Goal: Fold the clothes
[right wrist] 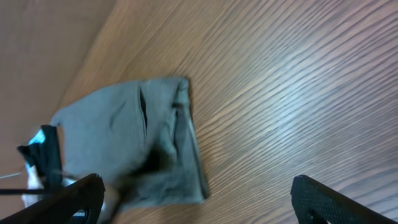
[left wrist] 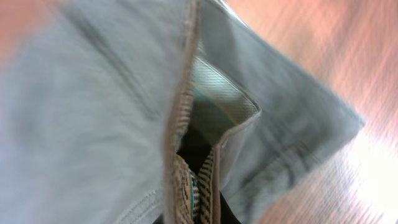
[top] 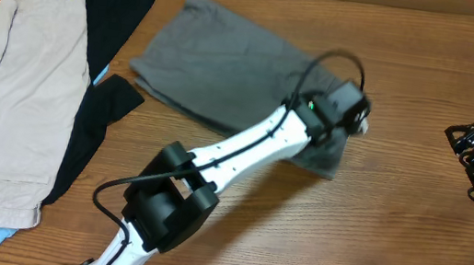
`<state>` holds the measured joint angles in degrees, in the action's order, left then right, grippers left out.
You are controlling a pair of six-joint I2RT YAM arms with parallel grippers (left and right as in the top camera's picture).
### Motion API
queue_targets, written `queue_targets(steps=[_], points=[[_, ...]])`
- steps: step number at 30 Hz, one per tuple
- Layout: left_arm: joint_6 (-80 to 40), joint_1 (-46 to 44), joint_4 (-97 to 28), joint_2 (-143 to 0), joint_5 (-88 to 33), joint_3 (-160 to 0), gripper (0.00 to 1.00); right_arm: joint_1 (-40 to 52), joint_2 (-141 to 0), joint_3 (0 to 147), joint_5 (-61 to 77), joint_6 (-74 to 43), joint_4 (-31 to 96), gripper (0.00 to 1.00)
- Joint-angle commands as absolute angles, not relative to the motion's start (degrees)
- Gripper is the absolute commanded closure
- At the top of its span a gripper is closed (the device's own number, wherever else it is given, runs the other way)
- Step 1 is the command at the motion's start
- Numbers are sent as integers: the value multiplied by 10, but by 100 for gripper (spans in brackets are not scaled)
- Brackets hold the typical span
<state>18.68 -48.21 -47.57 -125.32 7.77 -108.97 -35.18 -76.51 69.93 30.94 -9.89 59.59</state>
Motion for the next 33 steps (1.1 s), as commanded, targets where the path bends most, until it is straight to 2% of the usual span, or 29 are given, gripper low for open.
queue_targets(steps=[1, 8, 16, 22, 25, 33], points=[[103, -463, -494, -1249, 91, -1195, 96, -353, -765, 680, 349, -103, 593, 4], [85, -446, -519, -1249, 90, -1308, 96, -305, -765, 630, 359, -101, 565, 6], [84, -444, -518, -1249, 96, -1322, 96, -189, -766, 524, 317, -104, 447, 9], [26, -427, -525, -1246, 84, -1344, 96, -131, -766, 454, 276, -108, 382, 11], [21, -417, -536, -1246, 59, -1362, 96, -103, -766, 418, 250, -149, 329, 14], [15, -408, -569, -1246, 49, -1408, 96, -37, -766, 358, 147, -258, 242, 14]])
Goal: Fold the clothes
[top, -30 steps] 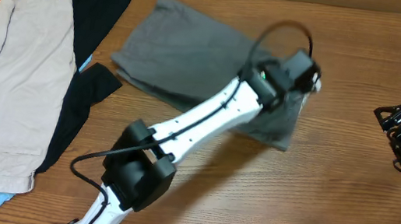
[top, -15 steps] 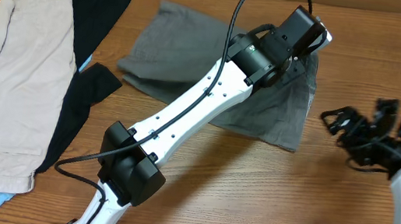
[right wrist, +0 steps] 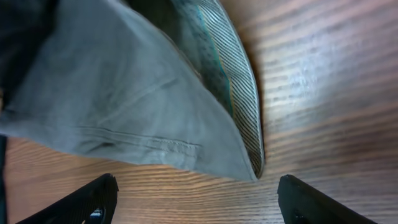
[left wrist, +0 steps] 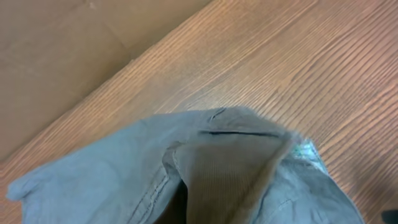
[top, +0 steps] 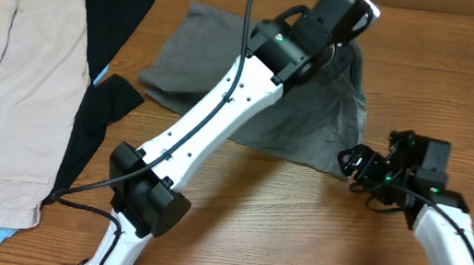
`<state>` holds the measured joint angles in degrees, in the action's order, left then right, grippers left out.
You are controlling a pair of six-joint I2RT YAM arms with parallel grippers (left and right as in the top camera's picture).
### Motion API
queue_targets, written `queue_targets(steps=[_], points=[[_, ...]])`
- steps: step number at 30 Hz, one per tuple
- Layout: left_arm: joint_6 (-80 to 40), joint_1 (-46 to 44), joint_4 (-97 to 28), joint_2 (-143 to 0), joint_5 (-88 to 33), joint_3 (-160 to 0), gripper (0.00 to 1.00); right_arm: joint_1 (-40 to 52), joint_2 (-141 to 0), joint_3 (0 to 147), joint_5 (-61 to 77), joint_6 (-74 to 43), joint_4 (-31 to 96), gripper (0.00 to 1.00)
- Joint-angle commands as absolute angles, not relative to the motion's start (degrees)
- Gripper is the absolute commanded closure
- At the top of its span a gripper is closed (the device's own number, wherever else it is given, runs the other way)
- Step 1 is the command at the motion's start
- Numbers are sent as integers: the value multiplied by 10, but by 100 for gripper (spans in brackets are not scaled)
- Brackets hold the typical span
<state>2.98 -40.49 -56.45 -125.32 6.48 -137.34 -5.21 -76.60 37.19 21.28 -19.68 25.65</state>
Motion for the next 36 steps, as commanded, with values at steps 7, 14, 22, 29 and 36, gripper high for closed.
queue_targets(steps=[7, 14, 22, 29, 36], points=[[15, -408, -588, -1246, 48, -1424, 96, -22, -774, 334, 103, -290, 194, 14], [15, -408, -597, -1244, 48, -1424, 96, -22, -846, 333, 125, -303, 139, 14], [15, -408, -601, -1225, 48, -1424, 96, -15, -917, 333, 177, -303, 88, 17], [15, -408, -593, -1193, 48, -1424, 96, 15, -927, 333, 176, -314, 73, 28], [15, -393, -593, -1154, 48, -1424, 96, 15, -927, 333, 155, -318, 64, 95]])
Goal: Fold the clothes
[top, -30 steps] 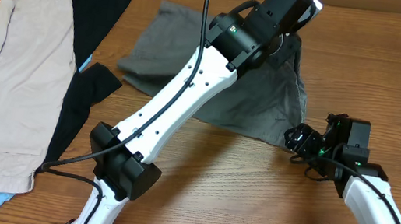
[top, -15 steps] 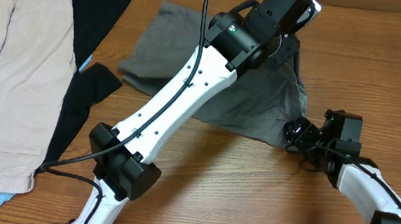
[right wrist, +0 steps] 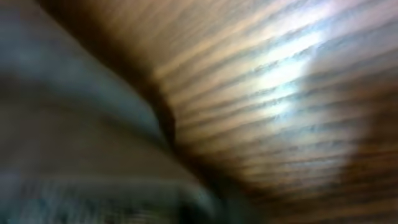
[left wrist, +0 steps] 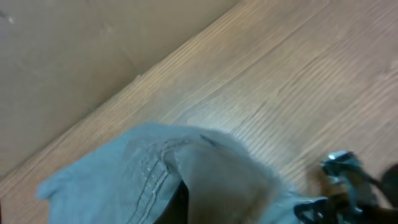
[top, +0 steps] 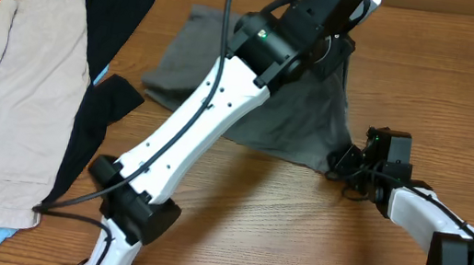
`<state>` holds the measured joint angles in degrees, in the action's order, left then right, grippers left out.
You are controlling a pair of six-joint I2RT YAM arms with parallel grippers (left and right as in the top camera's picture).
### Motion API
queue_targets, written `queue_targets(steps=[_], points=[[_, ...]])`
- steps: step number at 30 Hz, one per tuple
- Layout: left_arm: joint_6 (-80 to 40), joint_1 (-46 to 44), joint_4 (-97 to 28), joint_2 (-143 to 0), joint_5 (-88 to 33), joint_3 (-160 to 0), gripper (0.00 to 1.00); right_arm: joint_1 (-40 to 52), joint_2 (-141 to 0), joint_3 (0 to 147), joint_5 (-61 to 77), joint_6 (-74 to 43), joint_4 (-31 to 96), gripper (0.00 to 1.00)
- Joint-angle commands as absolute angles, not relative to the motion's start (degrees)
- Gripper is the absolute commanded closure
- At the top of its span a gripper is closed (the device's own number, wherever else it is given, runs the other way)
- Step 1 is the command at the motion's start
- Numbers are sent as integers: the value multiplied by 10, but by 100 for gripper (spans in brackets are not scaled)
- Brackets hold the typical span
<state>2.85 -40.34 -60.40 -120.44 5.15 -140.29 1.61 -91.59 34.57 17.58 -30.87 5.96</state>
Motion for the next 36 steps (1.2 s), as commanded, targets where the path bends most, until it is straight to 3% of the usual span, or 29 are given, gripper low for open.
queue_targets(steps=[1, 5, 9, 15, 22, 31, 36], points=[[15, -389, -593, -1148, 48, -1424, 96, 13, -927, 334, 156, -318, 61, 96], [15, -368, -592, -1122, 49, -1424, 96, -10, -914, 361, 197, -301, 76, 96], [15, -342, -587, -1085, 50, -1424, 96, -45, -864, 460, 242, -250, 189, 96], [20, -309, -576, -1019, 82, -1424, 96, -63, -794, 718, 232, -139, 456, 96], [76, -303, -546, -938, 187, -1424, 96, -69, -784, 1080, 120, -73, 713, 96], [90, -303, -571, -818, 216, -1424, 96, -139, -784, 1387, 47, -66, 918, 96], [85, -303, -639, -766, 216, -1424, 96, -150, -761, 1453, 51, -50, 970, 96]])
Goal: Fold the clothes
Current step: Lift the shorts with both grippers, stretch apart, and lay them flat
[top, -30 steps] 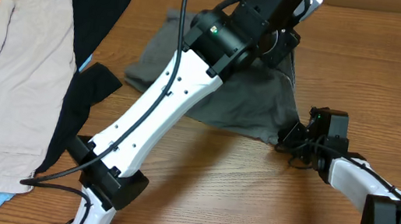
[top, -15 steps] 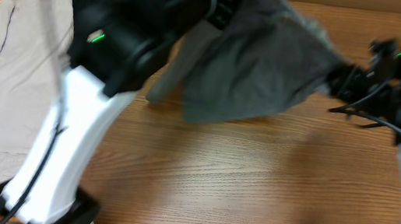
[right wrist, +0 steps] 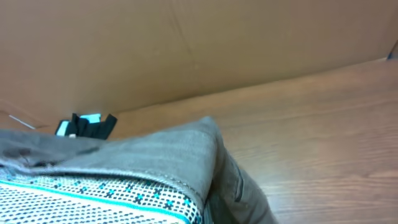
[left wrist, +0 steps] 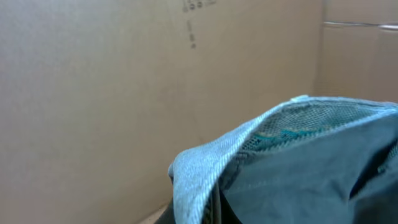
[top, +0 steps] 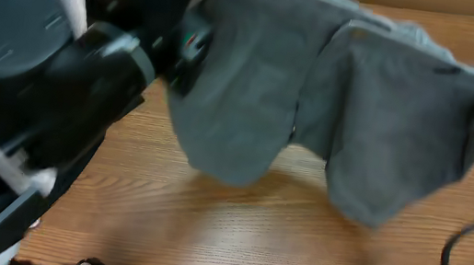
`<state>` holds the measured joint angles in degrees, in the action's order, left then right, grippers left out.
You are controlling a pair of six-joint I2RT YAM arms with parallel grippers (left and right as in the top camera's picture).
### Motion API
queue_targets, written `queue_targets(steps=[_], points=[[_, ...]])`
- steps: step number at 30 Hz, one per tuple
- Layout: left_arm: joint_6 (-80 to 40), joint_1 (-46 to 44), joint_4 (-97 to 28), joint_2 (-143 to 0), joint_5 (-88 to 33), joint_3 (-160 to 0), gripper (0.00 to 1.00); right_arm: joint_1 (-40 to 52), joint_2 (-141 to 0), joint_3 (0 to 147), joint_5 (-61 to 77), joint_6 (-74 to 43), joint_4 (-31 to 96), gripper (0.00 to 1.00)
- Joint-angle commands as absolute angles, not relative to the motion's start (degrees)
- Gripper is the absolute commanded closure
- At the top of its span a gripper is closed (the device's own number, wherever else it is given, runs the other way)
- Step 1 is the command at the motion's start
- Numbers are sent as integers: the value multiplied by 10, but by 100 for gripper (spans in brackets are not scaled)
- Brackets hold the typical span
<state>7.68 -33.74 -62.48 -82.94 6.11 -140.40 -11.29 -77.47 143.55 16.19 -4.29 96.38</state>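
The grey shorts hang spread in the air high above the table, close under the overhead camera. My left arm fills the left of that view, and its gripper is buried under the waistband, shut on the cloth. At the right edge, my right gripper holds the other end. In the right wrist view the shorts drape over the gripper, patterned lining showing. No fingers are visible in either wrist view.
A black and light-blue garment lies at the table's back left, also seen as the black garment in the right wrist view. A cardboard wall stands behind the wooden table. My left arm hides the table's left side.
Both arms have risen, and the grey shorts, which hung from the left gripper with one corner on the table, are now fully off the table and stretched between the two grippers.
The left gripper was down on the right corner of the grey shorts lying flat. It then held that corner raised at the back while the right gripper stood open by the lower corner. The right gripper reached that corner, and now both hold the shorts aloft.
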Motion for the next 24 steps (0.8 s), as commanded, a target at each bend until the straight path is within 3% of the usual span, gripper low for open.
queue_targets(steps=[1, 13, 18, 24], points=[[83, -303, -658, -759, 216, -1424, 96, -150, -750, 1452, 51, -50, 970, 96], [6, -303, -861, -811, 260, -1422, 96, -150, -714, 1367, 85, -39, 970, 96], [-69, -292, -959, -870, 276, -1422, 96, -150, -714, 1250, 108, -21, 971, 96], [-85, -238, -968, -941, 220, -1395, 96, -150, -751, 1117, 108, 5, 963, 96]])
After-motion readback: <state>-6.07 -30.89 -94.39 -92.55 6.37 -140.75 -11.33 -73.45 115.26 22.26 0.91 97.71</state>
